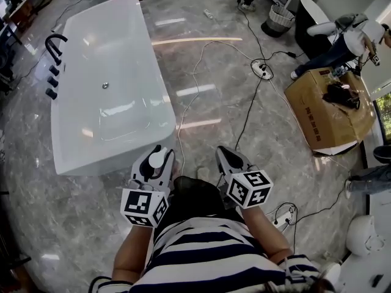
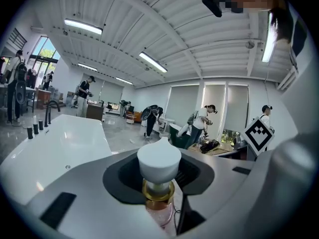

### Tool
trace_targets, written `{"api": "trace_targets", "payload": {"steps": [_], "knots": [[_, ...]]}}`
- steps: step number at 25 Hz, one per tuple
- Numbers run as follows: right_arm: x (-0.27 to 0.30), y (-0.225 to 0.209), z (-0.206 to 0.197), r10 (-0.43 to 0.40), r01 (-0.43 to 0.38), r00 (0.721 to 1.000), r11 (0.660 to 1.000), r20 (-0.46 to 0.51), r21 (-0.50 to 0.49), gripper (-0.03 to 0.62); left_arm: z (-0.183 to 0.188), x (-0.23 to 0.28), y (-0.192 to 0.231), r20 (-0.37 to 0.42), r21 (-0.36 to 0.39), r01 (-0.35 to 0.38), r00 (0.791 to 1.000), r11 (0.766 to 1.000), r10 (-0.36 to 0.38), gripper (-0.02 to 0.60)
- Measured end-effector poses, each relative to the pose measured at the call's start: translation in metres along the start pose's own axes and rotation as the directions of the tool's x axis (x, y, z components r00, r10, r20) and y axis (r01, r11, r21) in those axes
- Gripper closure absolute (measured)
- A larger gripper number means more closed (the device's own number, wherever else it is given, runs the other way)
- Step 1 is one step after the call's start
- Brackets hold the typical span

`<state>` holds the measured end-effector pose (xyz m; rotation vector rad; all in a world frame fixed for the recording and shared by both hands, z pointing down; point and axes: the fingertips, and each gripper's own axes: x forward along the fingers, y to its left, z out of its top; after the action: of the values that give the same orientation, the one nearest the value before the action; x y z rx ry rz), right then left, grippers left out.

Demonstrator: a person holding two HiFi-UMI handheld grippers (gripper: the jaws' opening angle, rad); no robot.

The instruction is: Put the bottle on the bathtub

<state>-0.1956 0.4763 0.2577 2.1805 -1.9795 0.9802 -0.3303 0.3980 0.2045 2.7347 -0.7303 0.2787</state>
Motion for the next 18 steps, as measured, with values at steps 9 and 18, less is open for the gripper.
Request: {"api": "trace_targets", "payload": {"steps": [9, 18], "knots": [[0.056, -0.042, 0.038, 0.076, -0.076, 0.997, 0.997, 0.0, -0.01, 0.568, 0.014, 0.069, -0.001, 0.004, 0.019, -0.04, 0.999, 0.999, 0.04, 0.433], [0.106, -0.102, 0.092, 0.174, -0.178, 0.983, 0.982, -0.063, -0.063, 0.568, 0.043, 0.16, -0.001, 0.045, -0.006, -0.12, 0.992, 0.993, 0.12, 0.433]]}}
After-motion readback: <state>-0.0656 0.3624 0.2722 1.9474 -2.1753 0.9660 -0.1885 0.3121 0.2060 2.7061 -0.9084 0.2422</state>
